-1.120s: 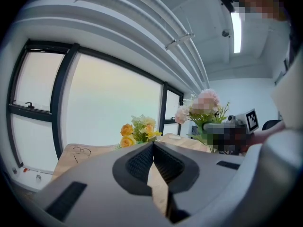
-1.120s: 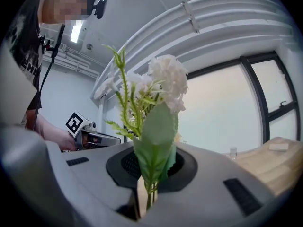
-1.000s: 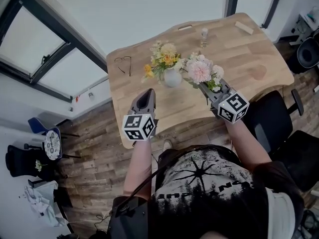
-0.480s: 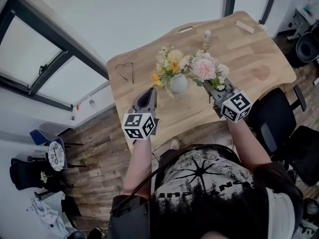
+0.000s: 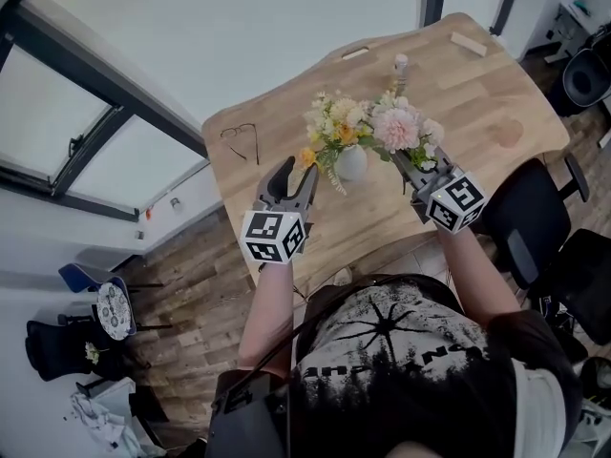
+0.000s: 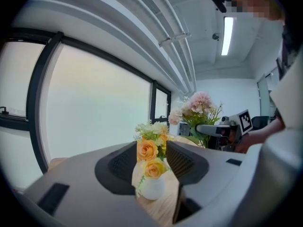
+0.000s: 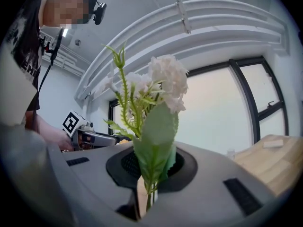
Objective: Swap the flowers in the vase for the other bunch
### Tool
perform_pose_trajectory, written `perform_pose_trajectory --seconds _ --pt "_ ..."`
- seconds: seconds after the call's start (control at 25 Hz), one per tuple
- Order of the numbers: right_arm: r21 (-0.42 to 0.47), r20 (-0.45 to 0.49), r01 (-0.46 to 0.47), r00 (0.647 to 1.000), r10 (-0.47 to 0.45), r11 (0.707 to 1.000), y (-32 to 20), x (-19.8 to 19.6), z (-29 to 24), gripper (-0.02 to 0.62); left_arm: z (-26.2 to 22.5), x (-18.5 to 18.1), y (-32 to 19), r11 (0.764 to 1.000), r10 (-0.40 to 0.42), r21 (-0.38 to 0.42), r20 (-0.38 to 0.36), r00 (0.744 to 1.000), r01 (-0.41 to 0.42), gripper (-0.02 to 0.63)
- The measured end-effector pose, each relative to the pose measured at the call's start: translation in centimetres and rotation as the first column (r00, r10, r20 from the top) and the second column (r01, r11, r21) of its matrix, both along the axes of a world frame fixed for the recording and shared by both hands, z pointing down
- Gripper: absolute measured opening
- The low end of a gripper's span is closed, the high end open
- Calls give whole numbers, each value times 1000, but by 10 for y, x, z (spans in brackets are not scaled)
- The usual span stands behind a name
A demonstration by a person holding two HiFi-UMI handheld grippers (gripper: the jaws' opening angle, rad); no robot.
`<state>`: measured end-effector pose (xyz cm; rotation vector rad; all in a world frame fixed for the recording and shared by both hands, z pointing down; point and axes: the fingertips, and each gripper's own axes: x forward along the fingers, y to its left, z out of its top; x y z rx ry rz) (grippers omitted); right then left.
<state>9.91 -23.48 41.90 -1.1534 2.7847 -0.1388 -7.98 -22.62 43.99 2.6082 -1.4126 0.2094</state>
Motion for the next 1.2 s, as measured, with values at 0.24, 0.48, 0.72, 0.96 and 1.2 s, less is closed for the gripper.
perform_pose_trajectory --seconds 0.24,0.48,0.72,0.96,1.2 --pt "5 -15 -15 1000 16 1000 0 -1 -1 40 11 9 -16 999 17 -40 0 1000 -17 303" --pt "0 -14 -42 999 42 999 0 8 3 40 23 17 -31 995 34 -93 -47 998 -38 308" --pt "-14 -33 -77 997 77 997 1 16 4 40 26 21 -37 995 42 -87 -46 998 -45 307" --pt "-10 -34 -89 995 89 996 5 21 7 40 26 18 -38 997 28 -71 -27 999 -30 259" --pt "-9 -44 -87 995 87 996 10 19 5 40 26 17 -37 998 13 -64 -18 1000 -15 112"
